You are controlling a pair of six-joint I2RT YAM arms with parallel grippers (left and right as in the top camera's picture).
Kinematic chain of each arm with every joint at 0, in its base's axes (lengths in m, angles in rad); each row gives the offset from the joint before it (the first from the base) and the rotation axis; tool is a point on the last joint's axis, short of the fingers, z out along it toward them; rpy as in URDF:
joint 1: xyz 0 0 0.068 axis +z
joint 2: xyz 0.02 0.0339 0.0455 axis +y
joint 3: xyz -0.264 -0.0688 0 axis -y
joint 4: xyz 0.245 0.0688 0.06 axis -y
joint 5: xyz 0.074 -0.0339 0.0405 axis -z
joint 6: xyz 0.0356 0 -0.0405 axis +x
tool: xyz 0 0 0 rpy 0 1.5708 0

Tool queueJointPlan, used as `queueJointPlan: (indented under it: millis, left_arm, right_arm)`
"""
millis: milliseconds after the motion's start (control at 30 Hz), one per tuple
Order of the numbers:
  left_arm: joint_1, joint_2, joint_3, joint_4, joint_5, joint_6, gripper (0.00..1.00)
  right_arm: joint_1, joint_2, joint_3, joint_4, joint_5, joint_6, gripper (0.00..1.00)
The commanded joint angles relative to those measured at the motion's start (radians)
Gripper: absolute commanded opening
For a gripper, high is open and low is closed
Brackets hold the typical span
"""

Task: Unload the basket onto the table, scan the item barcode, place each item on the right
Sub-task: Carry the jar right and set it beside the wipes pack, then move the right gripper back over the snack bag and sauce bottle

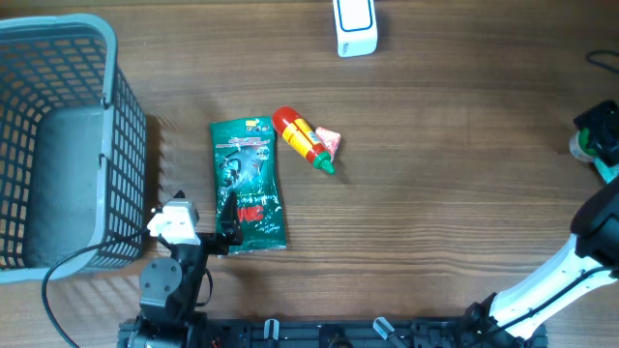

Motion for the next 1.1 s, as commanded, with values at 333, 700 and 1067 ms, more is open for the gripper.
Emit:
queueJointPlan:
  millis: [333, 700, 1067]
  left_arm:
    - [0.004, -0.004, -0.004, 0.001, 0.008, 0.019, 1.0]
    - [0.004, -0.004, -0.004, 0.001, 0.008, 0.019, 1.0]
    - [0.004, -0.004, -0.004, 0.001, 0.008, 0.019, 1.0]
  right_arm:
    - [-0.011, 0.033, 0.006, -0.01, 0.05, -0.073, 1.0]
    - [0.0, -0.325, 0.017, -0.009, -0.43, 0.073, 1.0]
    - [0.48, -0.429, 0.017, -0.042, -0.806, -0.138, 1.0]
